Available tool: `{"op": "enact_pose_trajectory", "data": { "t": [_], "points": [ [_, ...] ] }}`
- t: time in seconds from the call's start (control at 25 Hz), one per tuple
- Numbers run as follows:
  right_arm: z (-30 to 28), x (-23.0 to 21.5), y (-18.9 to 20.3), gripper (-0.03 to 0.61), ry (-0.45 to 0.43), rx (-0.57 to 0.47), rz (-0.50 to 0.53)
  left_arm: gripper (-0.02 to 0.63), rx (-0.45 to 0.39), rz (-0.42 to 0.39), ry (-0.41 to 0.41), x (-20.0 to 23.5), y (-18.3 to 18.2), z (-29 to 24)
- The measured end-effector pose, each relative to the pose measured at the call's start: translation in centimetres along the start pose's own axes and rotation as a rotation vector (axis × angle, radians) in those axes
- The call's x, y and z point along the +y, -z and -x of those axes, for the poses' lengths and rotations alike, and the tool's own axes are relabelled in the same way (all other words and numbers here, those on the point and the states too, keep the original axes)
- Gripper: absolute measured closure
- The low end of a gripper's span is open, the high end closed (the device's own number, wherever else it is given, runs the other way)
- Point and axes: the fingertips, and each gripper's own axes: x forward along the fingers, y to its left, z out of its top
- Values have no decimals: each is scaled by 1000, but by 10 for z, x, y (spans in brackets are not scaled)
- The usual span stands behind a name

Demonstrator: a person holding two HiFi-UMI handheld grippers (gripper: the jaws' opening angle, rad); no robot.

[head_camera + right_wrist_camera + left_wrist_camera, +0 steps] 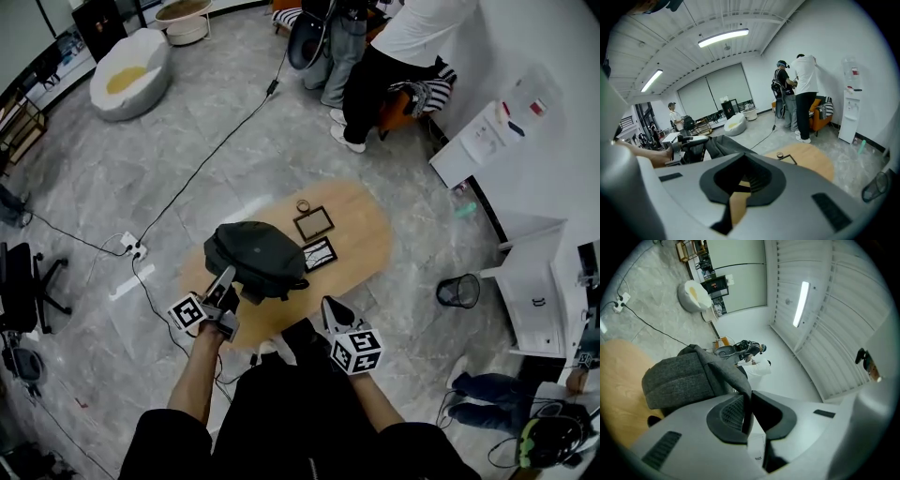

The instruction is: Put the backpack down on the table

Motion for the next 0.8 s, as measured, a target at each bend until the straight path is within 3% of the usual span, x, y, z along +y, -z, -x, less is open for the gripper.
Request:
{"op": "enact_pose_trajectory", "data": {
  "t": [0.16,0.28,0.8],
  "points": [
    [-1,22,4,569,-27,0,23,575,18,-54,-67,14,4,33],
    [-3,37,7,569,-43,0,40,575,48,-145,-139,27,5,55],
    [-4,105,25,569,-102,31,146,574,165,-321,-463,100,30,148]
  ]
}}
